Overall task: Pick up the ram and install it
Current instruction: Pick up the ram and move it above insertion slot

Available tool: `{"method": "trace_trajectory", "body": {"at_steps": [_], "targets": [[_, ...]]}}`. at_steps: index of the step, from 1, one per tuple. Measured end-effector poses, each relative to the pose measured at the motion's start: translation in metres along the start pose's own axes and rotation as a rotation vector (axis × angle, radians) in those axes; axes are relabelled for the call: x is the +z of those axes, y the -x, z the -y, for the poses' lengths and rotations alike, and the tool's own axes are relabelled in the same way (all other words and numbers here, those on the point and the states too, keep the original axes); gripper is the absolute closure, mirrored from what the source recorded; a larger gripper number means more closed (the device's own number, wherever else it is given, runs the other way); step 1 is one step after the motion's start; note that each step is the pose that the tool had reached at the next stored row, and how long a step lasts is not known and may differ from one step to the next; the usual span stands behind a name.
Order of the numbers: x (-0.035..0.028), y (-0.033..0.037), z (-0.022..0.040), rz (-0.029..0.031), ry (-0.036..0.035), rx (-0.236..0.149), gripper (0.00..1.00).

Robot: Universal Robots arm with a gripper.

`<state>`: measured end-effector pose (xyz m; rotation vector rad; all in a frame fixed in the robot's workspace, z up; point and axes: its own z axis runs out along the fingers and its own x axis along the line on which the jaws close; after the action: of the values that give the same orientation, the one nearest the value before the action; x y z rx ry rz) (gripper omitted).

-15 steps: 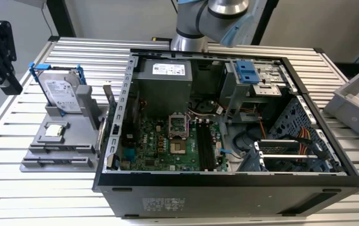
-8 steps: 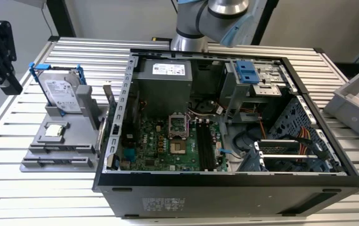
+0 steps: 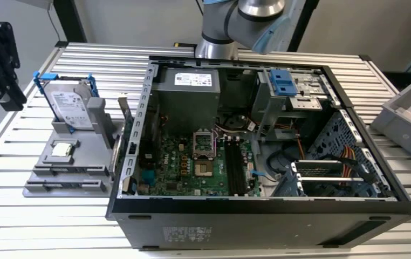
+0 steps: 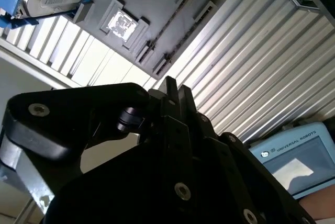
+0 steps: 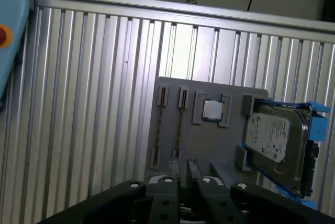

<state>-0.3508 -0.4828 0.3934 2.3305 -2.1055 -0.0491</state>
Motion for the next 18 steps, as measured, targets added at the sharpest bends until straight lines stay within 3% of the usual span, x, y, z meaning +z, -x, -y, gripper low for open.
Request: {"method": "trace_trajectory", "body": {"at_steps": [11, 18], "targets": [[0.0001, 0.0001, 0.0000, 0.0000, -0.0001, -0.001, 0.00], [0.0026, 0.0002, 0.0001, 0.0014, -0.0015, 0.069, 0.00]]}}
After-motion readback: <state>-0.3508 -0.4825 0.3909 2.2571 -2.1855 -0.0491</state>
